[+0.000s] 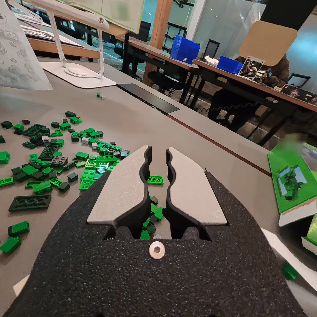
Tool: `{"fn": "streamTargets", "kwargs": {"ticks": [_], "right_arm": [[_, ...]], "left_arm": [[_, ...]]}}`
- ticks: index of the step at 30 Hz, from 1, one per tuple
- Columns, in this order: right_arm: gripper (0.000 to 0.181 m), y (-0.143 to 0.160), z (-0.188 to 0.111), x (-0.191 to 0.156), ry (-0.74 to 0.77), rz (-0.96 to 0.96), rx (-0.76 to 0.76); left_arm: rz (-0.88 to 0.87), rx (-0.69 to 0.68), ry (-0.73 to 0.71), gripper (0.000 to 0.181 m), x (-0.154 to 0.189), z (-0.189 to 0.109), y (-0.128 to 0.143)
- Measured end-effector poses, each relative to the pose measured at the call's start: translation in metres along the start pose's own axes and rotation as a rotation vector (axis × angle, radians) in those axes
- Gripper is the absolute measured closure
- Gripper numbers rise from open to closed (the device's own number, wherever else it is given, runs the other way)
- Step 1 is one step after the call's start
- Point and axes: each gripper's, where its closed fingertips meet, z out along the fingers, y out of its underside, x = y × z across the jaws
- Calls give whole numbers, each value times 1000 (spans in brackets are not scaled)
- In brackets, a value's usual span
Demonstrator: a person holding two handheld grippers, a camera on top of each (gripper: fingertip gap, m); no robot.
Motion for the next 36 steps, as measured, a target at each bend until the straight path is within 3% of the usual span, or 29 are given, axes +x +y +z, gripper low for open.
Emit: {"fn": "streamTargets", "kwargs": {"ticks": [10,17,22,25,29,36], "right_arm": [[155,-2,-14,12,-20,-51,-14],[148,5,-42,6,-178,-100,-116],[146,1,-79,6,-166,-86,-141],[147,5,-102,-15,-241,-74,-164],[154,17,-137,-78,-592,-34,-212],[156,28,-142,-106,-654,-53,-294]], "left_arm": [[0,22,-7,181,1,-4,-6],[18,-18,-6,181,4,5,2],[23,-33,15,181,11,10,4],[35,-42,25,181,15,12,5],[40,-59,36,181,20,16,7],[42,-58,72,181,28,17,6]]}}
